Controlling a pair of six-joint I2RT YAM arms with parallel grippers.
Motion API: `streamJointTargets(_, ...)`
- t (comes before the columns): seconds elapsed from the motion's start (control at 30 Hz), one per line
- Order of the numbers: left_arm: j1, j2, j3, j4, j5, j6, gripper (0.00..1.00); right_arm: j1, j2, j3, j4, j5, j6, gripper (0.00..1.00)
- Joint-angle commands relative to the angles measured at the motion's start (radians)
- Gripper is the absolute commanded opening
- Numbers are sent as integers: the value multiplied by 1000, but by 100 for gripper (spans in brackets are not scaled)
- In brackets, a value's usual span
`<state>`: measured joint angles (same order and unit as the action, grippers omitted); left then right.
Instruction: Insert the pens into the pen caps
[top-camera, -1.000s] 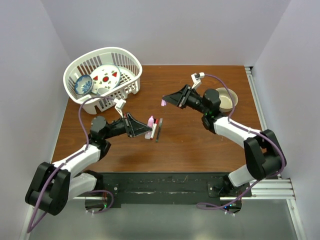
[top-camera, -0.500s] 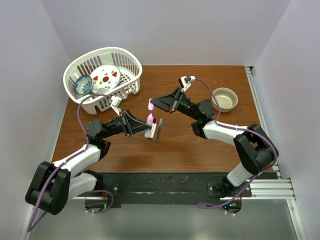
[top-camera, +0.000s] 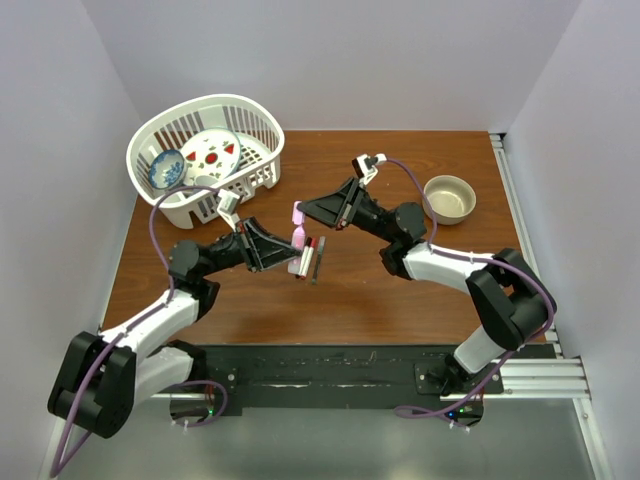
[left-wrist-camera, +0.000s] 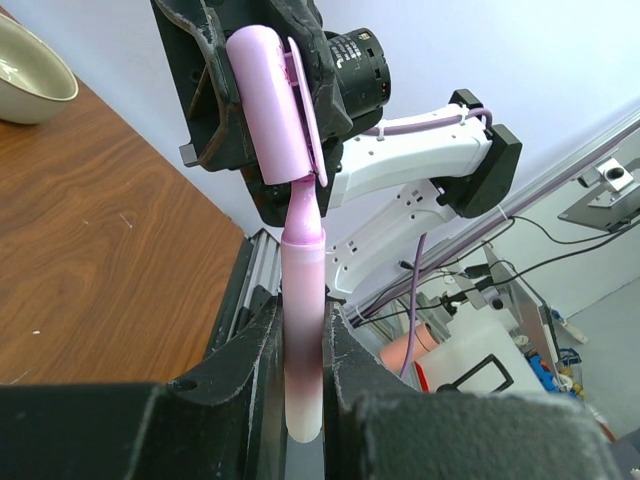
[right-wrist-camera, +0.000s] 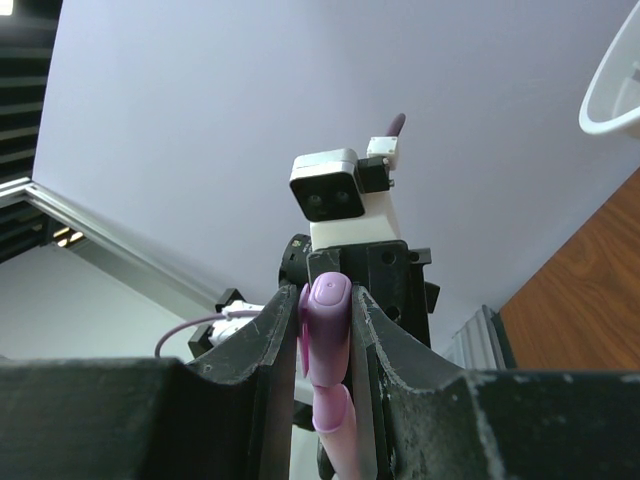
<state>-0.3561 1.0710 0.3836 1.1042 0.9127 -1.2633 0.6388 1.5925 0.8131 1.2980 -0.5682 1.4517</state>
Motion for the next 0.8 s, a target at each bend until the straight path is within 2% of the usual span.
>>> streamJointTargets(0.0, -4, -31, 43, 26, 3, 15, 0, 7, -6, -8, 282, -6, 13, 0)
streamJointTargets(0.13, -3, -22, 44, 28, -8, 12, 0, 15, 0, -11, 322, -16, 36, 0)
streamJointTargets(0.57, 0, 7, 87, 66, -61, -45, 0, 61, -37, -103, 323, -90, -74, 0)
streamJointTargets(0.77, 3, -14, 101, 33, -97, -30, 0, 64, -72, -130, 270, -62, -149, 0)
